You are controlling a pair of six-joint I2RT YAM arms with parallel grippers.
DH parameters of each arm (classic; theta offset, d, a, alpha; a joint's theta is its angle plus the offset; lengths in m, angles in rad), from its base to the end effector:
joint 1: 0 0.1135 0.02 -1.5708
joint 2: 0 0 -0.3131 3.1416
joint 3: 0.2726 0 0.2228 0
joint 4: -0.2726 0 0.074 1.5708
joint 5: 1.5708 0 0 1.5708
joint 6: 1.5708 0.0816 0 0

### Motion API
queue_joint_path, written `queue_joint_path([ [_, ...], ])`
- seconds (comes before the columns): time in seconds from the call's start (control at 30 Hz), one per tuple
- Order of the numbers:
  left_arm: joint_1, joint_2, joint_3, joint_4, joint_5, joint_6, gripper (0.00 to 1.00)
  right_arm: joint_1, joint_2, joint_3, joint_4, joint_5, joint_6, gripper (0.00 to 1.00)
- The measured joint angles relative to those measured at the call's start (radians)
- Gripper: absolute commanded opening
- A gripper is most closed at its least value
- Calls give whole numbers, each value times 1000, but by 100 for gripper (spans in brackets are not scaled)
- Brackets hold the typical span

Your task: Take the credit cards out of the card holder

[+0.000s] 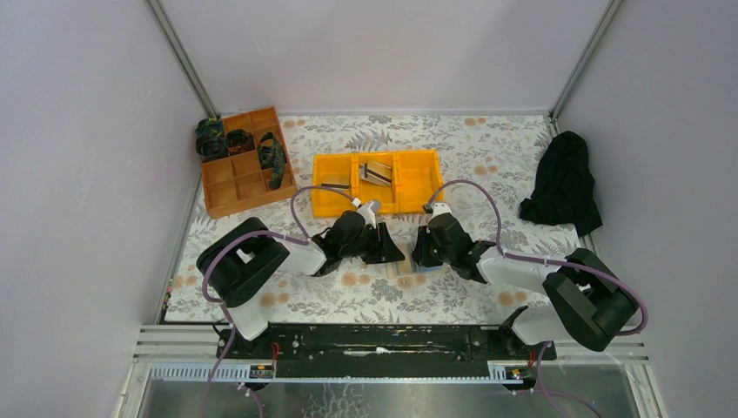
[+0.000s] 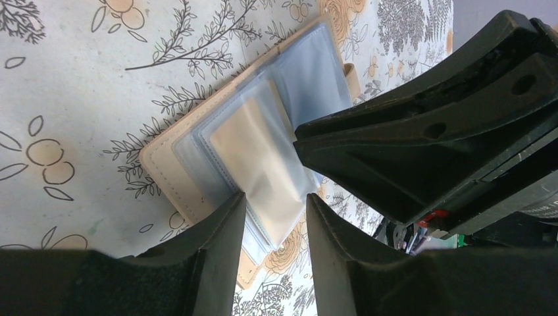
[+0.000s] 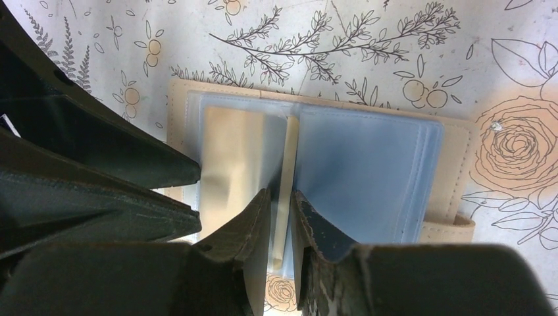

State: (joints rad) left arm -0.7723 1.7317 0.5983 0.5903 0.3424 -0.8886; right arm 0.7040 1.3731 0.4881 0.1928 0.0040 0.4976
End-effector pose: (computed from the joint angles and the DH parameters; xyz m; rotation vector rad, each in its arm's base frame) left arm 0.2277 -0.2600 0.1756 0.0934 2.3863 -1.2676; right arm 0.1989 0.1684 0.1931 -0.2391 2.3300 0.6183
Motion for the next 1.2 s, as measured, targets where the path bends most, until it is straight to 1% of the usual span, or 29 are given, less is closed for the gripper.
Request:
queue_joint_path([
  [1.03, 0, -19, 28, -26, 40, -11, 46, -4, 0, 1, 0, 18, 0, 24],
  [1.2, -6, -21, 48, 1, 55, -19, 46, -4, 0, 1, 1, 10, 1, 24],
])
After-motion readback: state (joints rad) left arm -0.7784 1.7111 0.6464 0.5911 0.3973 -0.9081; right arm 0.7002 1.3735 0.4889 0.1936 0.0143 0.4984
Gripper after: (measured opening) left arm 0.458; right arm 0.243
